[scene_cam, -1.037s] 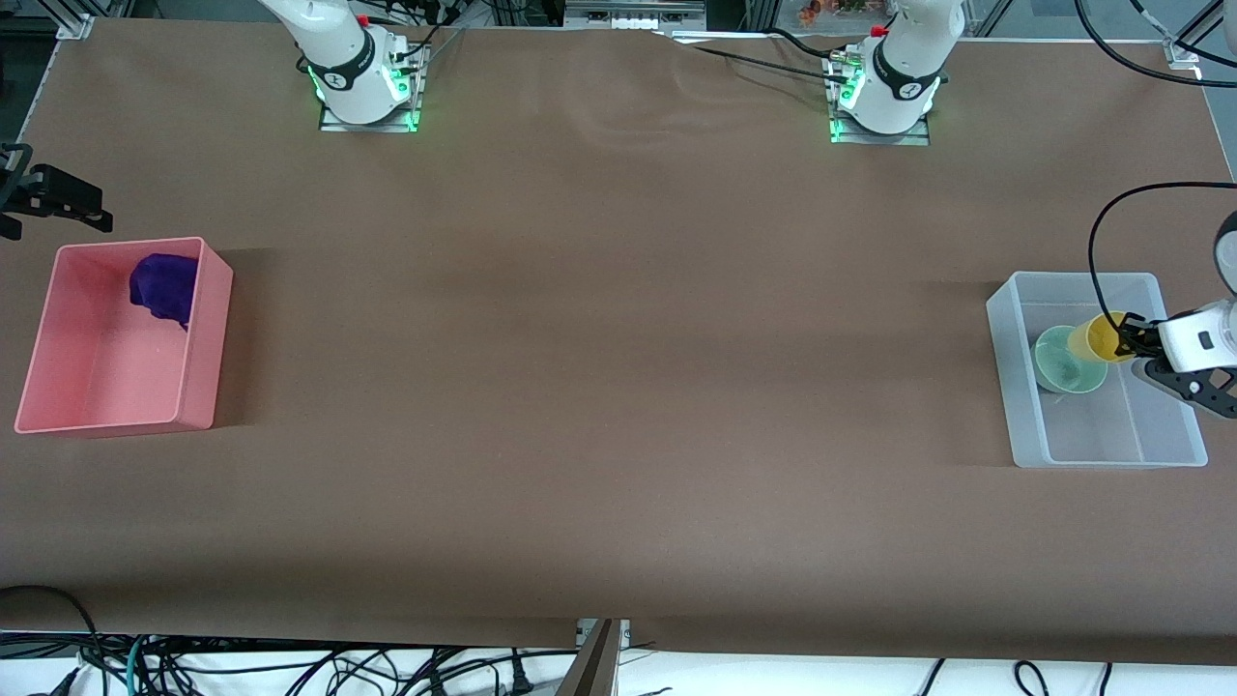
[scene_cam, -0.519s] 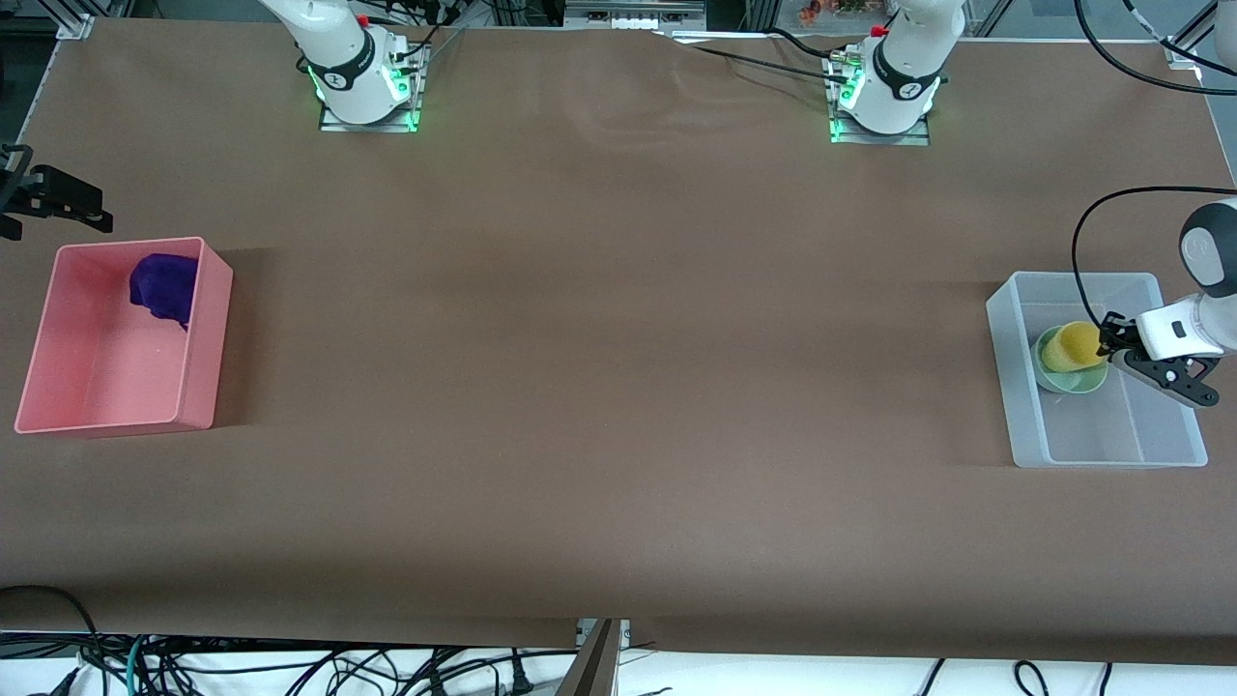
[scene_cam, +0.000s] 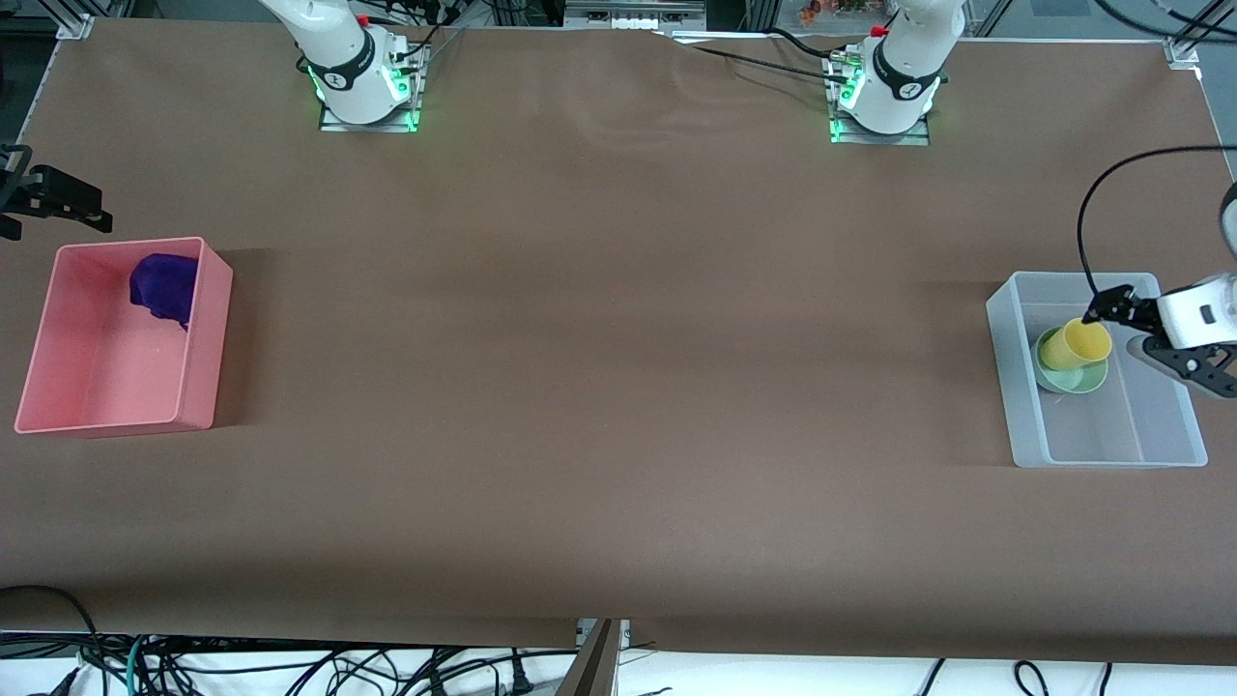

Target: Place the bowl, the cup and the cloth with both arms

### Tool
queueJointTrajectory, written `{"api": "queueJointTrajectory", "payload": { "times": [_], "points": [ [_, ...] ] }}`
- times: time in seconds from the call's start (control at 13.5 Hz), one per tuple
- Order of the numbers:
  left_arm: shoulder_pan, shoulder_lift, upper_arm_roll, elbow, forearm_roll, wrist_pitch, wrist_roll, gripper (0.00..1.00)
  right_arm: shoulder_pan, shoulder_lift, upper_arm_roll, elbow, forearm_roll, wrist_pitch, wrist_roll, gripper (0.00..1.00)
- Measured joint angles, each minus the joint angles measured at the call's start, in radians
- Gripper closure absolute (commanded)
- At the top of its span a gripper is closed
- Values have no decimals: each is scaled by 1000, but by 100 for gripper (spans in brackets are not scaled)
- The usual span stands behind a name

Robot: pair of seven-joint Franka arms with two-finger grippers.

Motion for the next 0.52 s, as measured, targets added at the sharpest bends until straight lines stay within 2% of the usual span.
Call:
{"api": "queueJointTrajectory", "payload": {
  "times": [0.15,0.3,0.44,0.52],
  "points": [
    [-3,-30,-101,105,-2,-193,-162,0,0,0,0,0,0,0,1,0],
    [-8,-38,-198,197,-2,-322,-296,0,0,0,0,0,0,0,6,0],
    [-24,-54,-237,257,-12,-370,-371,0,0,0,0,0,0,0,8,0],
    [-59,-73,-221,271,-23,-381,-397,0,0,0,0,0,0,0,9,0]
  ]
}}
